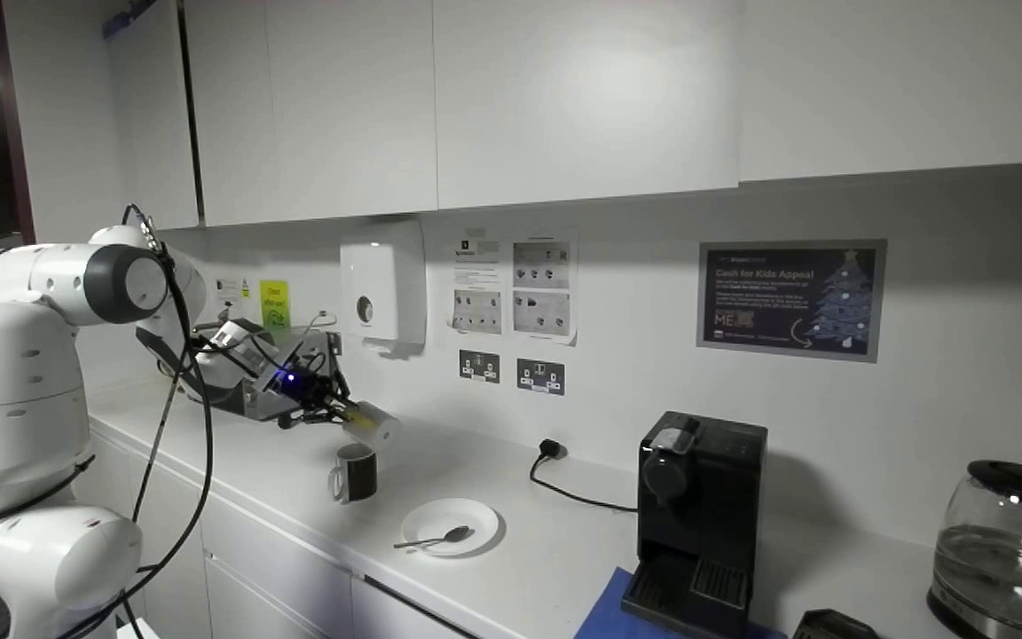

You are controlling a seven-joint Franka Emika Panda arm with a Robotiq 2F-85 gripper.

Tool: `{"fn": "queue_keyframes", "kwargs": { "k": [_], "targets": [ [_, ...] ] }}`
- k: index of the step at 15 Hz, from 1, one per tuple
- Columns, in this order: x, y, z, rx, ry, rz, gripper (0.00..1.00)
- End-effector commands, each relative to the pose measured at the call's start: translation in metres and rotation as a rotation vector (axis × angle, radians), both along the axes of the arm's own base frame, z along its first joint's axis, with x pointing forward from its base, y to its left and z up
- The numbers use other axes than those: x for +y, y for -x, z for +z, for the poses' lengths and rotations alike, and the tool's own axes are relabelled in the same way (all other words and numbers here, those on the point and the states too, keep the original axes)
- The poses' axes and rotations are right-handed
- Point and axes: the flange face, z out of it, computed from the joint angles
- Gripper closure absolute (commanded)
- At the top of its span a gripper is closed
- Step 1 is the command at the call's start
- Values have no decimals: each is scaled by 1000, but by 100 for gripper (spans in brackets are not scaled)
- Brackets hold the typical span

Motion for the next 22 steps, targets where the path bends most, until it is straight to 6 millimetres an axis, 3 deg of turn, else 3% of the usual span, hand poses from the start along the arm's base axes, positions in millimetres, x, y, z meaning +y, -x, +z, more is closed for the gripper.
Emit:
{"fn": "queue_keyframes", "kwargs": {
  "k": [1,22],
  "targets": [
    [5,-5,13,4,70,-8,96],
    [21,-15,2,51,169,6,96]
  ]
}}
